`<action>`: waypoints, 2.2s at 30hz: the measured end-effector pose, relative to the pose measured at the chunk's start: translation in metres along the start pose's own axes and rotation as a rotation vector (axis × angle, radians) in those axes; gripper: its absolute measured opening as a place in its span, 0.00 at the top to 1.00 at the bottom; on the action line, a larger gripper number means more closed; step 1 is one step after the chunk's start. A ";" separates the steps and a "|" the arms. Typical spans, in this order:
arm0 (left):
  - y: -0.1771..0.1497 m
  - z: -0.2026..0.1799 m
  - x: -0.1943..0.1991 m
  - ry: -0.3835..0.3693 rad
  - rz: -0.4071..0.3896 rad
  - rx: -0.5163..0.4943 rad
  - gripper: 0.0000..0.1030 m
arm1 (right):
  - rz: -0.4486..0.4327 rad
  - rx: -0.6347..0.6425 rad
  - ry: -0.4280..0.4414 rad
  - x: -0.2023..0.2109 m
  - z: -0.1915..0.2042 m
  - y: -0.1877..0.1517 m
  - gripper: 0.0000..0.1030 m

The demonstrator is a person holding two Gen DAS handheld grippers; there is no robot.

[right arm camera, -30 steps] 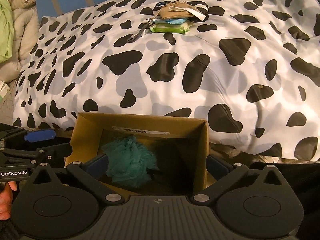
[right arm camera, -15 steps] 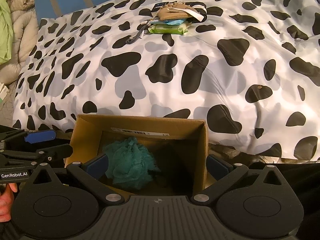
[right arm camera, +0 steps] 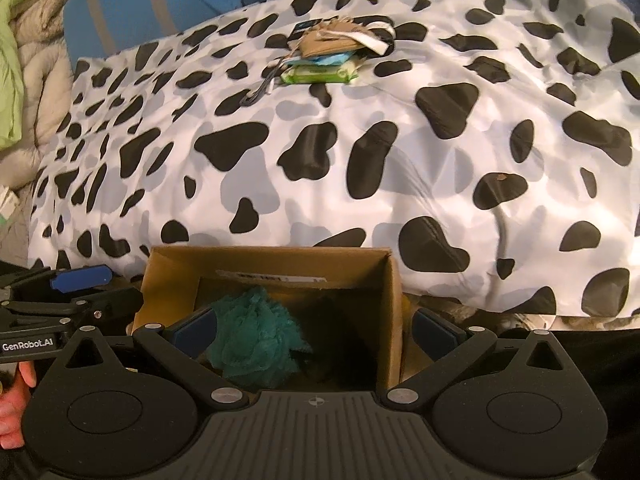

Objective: Organize soft objects
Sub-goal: 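Withdraw both tools from the box back toward the tan pouch, then grasp the white strap of the tan pouch with the right gripper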

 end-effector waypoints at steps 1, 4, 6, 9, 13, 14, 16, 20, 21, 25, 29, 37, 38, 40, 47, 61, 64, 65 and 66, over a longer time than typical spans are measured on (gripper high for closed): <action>0.002 -0.002 0.000 -0.005 -0.010 0.000 0.33 | 0.001 -0.007 -0.003 0.000 -0.002 0.000 0.00; 0.006 -0.006 0.000 -0.011 -0.026 -0.001 0.33 | -0.003 -0.019 -0.012 0.000 -0.007 0.000 0.00; 0.006 -0.007 -0.001 -0.006 -0.022 -0.003 0.33 | -0.007 -0.021 -0.016 0.001 -0.009 0.001 0.00; 0.005 -0.007 -0.005 0.001 -0.012 -0.007 0.33 | -0.010 -0.013 -0.022 0.000 -0.008 0.001 0.00; 0.005 -0.006 -0.006 0.006 -0.008 -0.008 0.33 | -0.005 0.004 -0.027 -0.002 -0.007 0.001 0.00; 0.005 -0.006 -0.006 0.009 -0.008 -0.007 0.33 | -0.005 0.000 -0.026 -0.002 -0.007 0.001 0.00; 0.004 -0.005 -0.007 0.013 -0.006 -0.006 0.33 | -0.010 -0.018 -0.023 -0.001 -0.009 0.003 0.00; 0.004 -0.003 -0.008 0.014 0.003 0.008 0.33 | -0.031 -0.035 -0.026 0.001 -0.012 0.007 0.00; 0.005 -0.003 -0.008 0.005 0.006 0.023 0.33 | -0.039 -0.033 -0.025 0.002 -0.011 0.009 0.00; 0.010 0.001 -0.013 -0.038 0.034 0.102 0.33 | -0.093 0.019 -0.017 0.009 -0.004 0.023 0.00; 0.020 0.002 -0.014 -0.027 0.016 0.073 0.33 | -0.181 0.093 -0.040 0.016 -0.003 0.046 0.00; 0.049 0.010 -0.032 0.001 -0.020 -0.005 0.33 | -0.280 0.123 -0.057 0.020 -0.016 0.086 0.00; 0.053 0.011 -0.036 0.008 -0.024 -0.019 0.33 | -0.292 0.131 -0.059 0.019 -0.018 0.091 0.00; 0.059 0.014 -0.043 0.017 -0.046 -0.048 0.33 | -0.308 0.146 -0.066 0.016 -0.020 0.098 0.00; 0.079 0.026 -0.063 0.029 -0.101 -0.076 0.33 | -0.332 0.231 -0.086 -0.004 -0.023 0.123 0.00; 0.119 0.041 -0.085 0.078 -0.174 -0.114 0.33 | -0.385 0.411 -0.143 -0.045 -0.022 0.168 0.01; 0.124 0.041 -0.090 0.078 -0.174 -0.124 0.33 | -0.388 0.446 -0.157 -0.055 -0.022 0.176 0.08; 0.126 0.041 -0.092 0.077 -0.175 -0.126 0.33 | -0.383 0.453 -0.157 -0.059 -0.021 0.178 0.09; 0.127 0.042 -0.093 0.077 -0.176 -0.128 0.33 | -0.381 0.460 -0.157 -0.063 -0.022 0.181 0.10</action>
Point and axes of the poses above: each gripper's, at about its wrist camera, not at the fingertips, and x roughly against the way its jaws point, z to its left, y to its top, the point moved 10 cm from there along -x, roughly the way its jaws point, and after that the axes turned 9 degrees about -z, right-handed, at the moved point
